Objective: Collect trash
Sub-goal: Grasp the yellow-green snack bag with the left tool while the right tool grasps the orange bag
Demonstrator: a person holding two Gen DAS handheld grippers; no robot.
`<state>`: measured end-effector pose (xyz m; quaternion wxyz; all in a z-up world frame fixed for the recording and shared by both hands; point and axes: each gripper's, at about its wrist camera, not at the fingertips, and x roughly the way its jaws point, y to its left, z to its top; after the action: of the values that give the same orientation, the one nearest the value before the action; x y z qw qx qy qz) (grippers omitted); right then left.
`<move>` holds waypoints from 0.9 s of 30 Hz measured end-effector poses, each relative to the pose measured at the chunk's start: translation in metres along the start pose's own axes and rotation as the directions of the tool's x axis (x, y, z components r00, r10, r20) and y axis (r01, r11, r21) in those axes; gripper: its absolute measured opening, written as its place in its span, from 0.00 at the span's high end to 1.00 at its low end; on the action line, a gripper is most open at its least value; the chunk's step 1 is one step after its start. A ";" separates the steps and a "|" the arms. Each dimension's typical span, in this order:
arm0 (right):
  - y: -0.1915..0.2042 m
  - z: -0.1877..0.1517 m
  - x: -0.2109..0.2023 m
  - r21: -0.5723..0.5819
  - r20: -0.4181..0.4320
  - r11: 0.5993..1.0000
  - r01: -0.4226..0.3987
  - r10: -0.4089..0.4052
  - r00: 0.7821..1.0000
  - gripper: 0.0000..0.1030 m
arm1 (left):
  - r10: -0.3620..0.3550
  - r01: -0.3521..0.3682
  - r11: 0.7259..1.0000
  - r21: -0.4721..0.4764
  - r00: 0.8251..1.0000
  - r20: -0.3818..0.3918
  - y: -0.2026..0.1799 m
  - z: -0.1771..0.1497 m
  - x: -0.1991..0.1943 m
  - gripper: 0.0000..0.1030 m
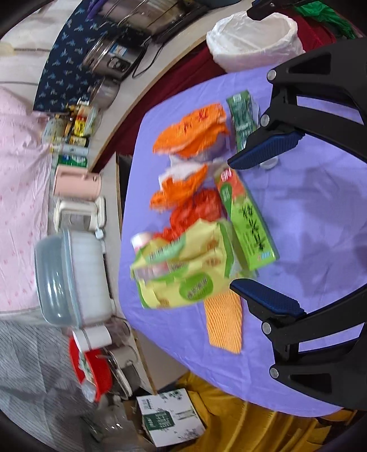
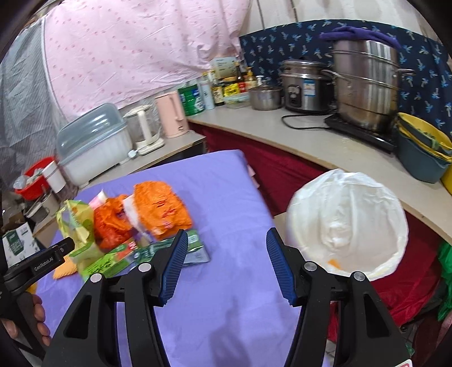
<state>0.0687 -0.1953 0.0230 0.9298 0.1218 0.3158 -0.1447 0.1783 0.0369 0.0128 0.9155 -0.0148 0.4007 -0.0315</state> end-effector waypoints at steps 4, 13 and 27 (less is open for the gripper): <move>0.030 -0.003 0.019 -0.039 -0.029 0.998 -0.042 0.041 0.999 0.45 | 0.012 -0.013 0.999 -0.045 1.000 -0.028 0.027 -0.001 0.013 0.26; 0.080 0.003 0.080 -0.108 -0.095 0.990 -0.088 0.078 0.992 0.45 | -0.033 0.023 0.992 -0.127 0.997 -0.073 0.058 0.005 0.044 0.17; 0.114 0.006 0.160 -0.236 -0.159 0.970 -0.059 0.021 0.987 0.45 | -0.096 0.078 0.984 -0.157 0.990 -0.107 0.061 0.016 0.088 0.29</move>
<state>0.2325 -0.1222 -0.0569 0.9131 0.0258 0.3996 -0.0767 0.2524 0.0914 -0.0442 0.8851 -0.1004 0.4525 -0.0416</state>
